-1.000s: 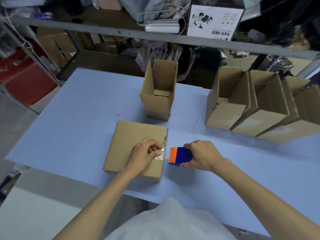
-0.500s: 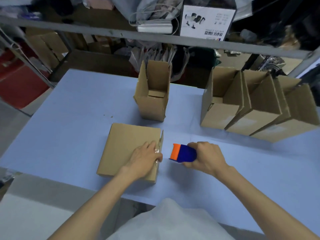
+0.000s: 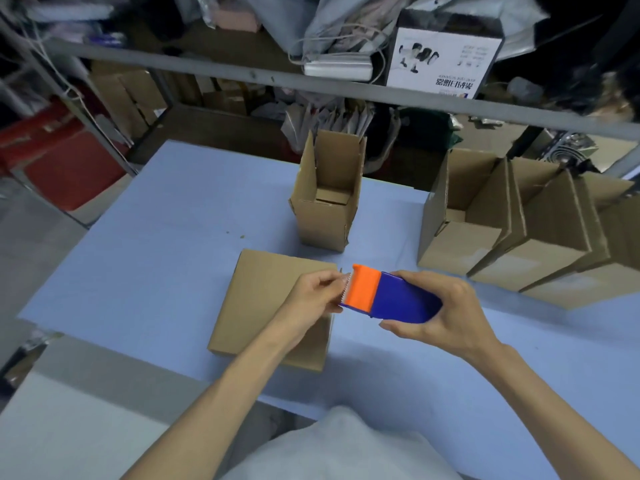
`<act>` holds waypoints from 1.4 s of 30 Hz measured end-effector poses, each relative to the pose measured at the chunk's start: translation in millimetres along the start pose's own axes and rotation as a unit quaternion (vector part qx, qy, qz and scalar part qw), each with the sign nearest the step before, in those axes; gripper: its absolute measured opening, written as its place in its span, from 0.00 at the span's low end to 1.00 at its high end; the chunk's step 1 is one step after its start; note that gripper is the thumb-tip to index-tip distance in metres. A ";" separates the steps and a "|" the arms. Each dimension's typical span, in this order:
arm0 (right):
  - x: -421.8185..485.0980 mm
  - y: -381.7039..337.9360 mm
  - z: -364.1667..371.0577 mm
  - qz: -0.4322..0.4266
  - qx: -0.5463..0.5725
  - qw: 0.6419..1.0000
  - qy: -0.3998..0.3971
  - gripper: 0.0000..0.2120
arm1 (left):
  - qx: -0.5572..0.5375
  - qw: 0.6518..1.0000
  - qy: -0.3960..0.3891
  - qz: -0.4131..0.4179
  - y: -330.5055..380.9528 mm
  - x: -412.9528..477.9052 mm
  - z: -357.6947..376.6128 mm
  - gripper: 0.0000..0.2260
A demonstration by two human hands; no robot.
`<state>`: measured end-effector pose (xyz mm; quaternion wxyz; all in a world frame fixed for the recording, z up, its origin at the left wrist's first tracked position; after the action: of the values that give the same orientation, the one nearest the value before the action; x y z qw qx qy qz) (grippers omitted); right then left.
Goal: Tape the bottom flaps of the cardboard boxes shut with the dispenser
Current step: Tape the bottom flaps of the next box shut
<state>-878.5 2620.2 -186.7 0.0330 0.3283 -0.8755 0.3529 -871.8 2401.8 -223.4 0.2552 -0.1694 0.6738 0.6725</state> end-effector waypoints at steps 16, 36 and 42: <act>13.7 6.7 9.1 -0.024 -0.065 0.995 -0.073 0.37 | 0.079 0.989 0.115 -0.039 14.8 6.2 -17.5 0.08; -0.3 37.1 18.4 0.049 -0.074 0.986 -0.143 0.29 | 0.195 0.949 0.241 -0.049 -12.5 25.6 -46.2 0.09; -3.5 38.5 17.8 0.047 -0.052 0.988 -0.136 0.29 | 0.175 0.947 0.266 -0.045 -16.4 27.6 -44.0 0.10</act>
<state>-895.6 2631.4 -224.0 -0.0864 0.3292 -0.9036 0.2602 -889.9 2360.7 -254.2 0.1219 -0.3250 0.8158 0.4625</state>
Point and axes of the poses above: each hand's wrist, its own x-axis towards the middle knuckle, its own z-axis out of the palm, y = z × x, the point moved 1 cm from there along x, towards the middle knuckle, and after that the axes turned 12 degrees about -z, right-handed, at the moved point
